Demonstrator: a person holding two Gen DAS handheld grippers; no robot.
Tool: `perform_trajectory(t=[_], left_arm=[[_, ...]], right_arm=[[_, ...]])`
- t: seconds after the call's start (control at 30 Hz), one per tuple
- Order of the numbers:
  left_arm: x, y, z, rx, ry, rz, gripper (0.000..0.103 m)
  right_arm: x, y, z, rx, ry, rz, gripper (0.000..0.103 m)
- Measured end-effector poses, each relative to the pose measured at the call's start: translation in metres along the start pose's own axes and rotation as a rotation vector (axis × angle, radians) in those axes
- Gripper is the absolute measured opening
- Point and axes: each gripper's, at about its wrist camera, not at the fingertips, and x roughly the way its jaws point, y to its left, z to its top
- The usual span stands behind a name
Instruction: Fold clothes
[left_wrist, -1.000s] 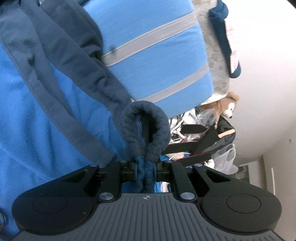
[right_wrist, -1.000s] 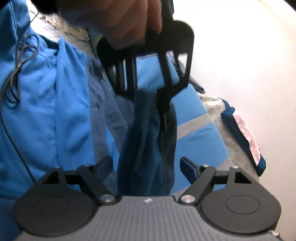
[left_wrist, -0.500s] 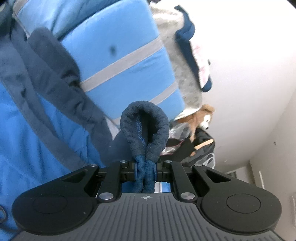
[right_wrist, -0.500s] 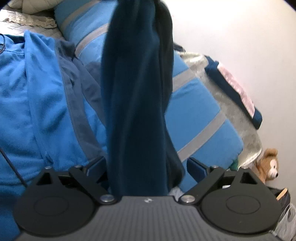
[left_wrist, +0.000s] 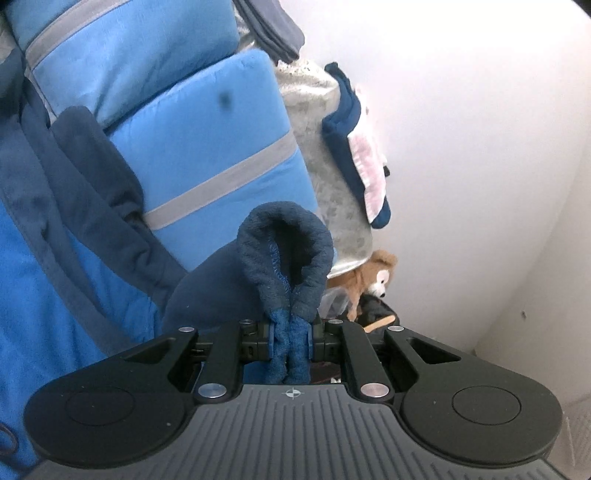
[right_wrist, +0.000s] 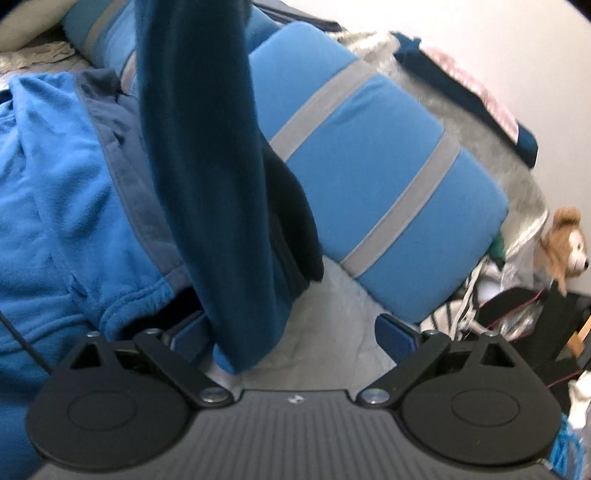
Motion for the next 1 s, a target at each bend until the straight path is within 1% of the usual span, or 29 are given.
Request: perform_trajectory(t=[0.17,0.37,0.5,0.87,1.0], left_arm=[[-0.001,-0.003,0.005,-0.006,-0.021,-0.020,0.014],[0.000,-0.013,0.015,-0.001,-0.042,-0.050,0.014],[0.001,-0.021,0.021,-0.004,-0.064,-0.074,0.014],[-0.007,-0.043,0.040,-0.007,-0.124,-0.115,0.014],[-0.009,-0.050,0.049,-0.018,-0.149,-0.138,0.014]], right_arm=[[0.008,-0.003,-0.010,0.036,0.037,0.025,0.101],[0.019,-0.017,-0.020,0.154,0.060,0.082,0.101],[0.022,-0.016,-0.022,0.148,0.050,0.112,0.101],[0.027,-0.012,-0.016,0.159,0.028,0.143,0.101],[0.028,-0.017,-0.013,0.189,0.025,0.157,0.101]])
